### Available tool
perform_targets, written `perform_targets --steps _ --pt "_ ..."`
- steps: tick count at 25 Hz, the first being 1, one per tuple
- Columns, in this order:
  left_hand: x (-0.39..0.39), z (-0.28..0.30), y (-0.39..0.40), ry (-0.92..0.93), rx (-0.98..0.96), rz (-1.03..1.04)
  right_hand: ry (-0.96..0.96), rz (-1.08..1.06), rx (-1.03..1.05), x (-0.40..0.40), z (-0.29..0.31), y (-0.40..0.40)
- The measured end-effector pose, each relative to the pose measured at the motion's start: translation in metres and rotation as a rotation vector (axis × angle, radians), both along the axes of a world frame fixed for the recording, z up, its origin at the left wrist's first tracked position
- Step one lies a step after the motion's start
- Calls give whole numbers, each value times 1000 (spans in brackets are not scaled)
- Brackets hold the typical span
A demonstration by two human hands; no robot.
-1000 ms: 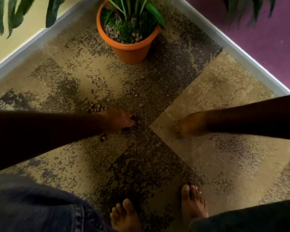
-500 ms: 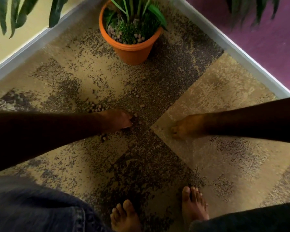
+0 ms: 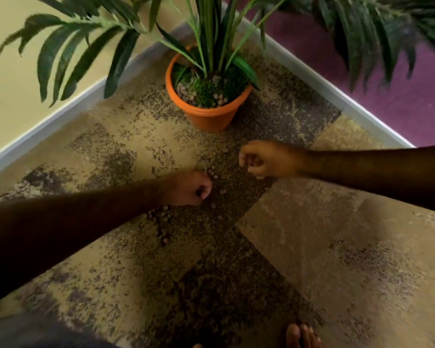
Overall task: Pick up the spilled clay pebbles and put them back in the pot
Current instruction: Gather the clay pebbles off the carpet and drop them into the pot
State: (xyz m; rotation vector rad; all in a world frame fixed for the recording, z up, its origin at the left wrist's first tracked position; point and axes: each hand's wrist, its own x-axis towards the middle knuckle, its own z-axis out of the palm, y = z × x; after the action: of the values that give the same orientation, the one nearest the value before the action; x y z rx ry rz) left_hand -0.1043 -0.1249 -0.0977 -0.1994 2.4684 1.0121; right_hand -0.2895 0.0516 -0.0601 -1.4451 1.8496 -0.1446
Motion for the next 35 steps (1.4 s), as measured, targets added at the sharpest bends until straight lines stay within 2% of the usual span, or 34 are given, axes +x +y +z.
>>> perform_targets --steps 1,3,5,9,11,15,19,22,25,29,35 --pt "-4 5 -7 -61 68 115 -22 -61 -97 -30 14 -42" --pt "-7 15 -28 -55 191 288 -318 -128 -117 -60 43 -95" --pt "-11 24 -40 -55 438 432 -369 -180 -203 -61 51 -112" --pt "-23 50 -66 163 869 753 -458 -329 -291 -65 66 -128" --pt "-28 64 -78 227 994 856 -478 -381 -314 -66 75 -138" --pt "-41 89 -91 393 924 986 -560 -470 -333 -61 79 -148" --pt "-63 98 -99 509 672 1184 -690 -620 -314 -57 77 -154" --pt "-69 96 -101 508 520 1197 -705 -642 -325 -54 74 -157" --pt "-70 93 -103 537 459 1201 -723 -690 -342 -54 72 -157" --pt "-66 90 -108 574 418 1243 -860 -785 -371 -56 72 -161" --pt "-58 83 -108 606 334 1301 -877 -812 -370 -56 71 -169"
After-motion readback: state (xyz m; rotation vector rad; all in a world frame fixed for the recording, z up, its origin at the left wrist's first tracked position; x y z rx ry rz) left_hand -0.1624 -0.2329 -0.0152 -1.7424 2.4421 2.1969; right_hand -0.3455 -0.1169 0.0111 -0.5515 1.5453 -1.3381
